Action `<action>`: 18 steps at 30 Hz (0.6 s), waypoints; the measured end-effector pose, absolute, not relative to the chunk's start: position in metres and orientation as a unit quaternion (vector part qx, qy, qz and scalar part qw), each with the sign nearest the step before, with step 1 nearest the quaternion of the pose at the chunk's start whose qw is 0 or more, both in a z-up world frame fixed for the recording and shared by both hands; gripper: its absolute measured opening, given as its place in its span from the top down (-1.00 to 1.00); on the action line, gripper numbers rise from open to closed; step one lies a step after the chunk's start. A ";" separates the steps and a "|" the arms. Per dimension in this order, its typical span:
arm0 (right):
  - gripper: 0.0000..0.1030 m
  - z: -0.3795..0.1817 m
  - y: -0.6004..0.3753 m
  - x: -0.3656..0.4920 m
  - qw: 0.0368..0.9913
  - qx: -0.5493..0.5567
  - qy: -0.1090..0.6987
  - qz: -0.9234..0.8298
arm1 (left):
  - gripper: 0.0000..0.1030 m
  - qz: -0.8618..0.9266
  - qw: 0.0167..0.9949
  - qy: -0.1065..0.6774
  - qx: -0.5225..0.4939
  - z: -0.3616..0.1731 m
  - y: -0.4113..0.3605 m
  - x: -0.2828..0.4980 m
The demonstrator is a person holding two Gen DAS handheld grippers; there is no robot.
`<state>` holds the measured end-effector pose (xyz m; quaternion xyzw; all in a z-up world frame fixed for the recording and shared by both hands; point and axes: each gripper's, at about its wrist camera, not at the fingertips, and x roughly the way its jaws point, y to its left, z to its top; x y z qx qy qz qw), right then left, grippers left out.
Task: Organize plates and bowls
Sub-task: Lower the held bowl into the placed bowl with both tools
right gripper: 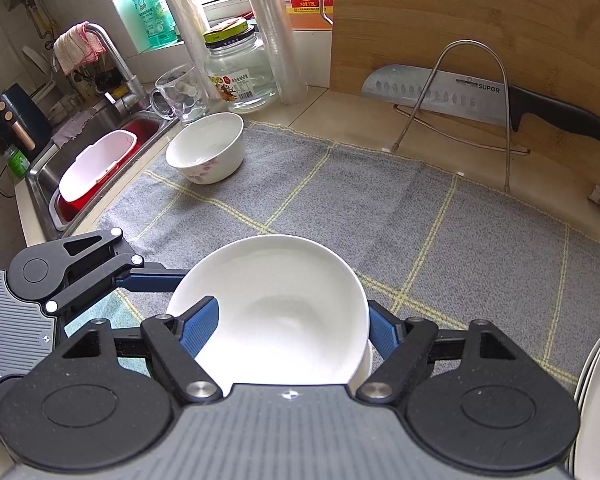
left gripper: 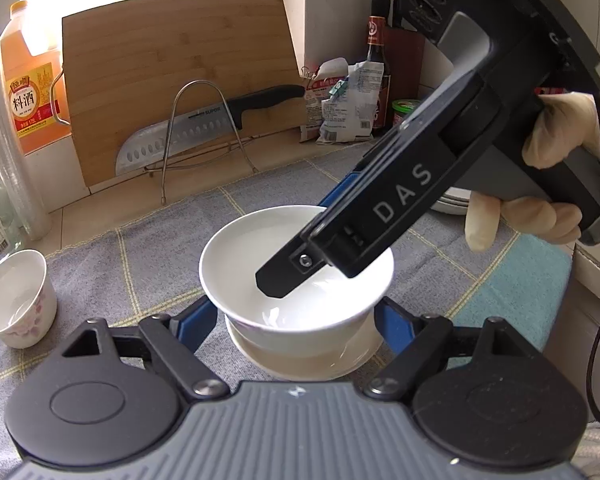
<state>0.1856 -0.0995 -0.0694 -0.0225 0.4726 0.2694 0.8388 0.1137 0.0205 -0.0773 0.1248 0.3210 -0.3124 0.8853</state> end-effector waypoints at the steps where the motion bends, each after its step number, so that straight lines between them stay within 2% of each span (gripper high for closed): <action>1: -0.61 -0.070 -0.100 0.185 0.838 -0.021 0.473 0.269 | -0.65 -0.313 0.885 0.322 0.125 -0.078 0.020 0.113; 18: -0.61 -0.081 -0.103 0.184 0.832 -0.012 0.486 0.266 | -0.65 -0.320 0.871 0.350 0.129 -0.091 0.019 0.117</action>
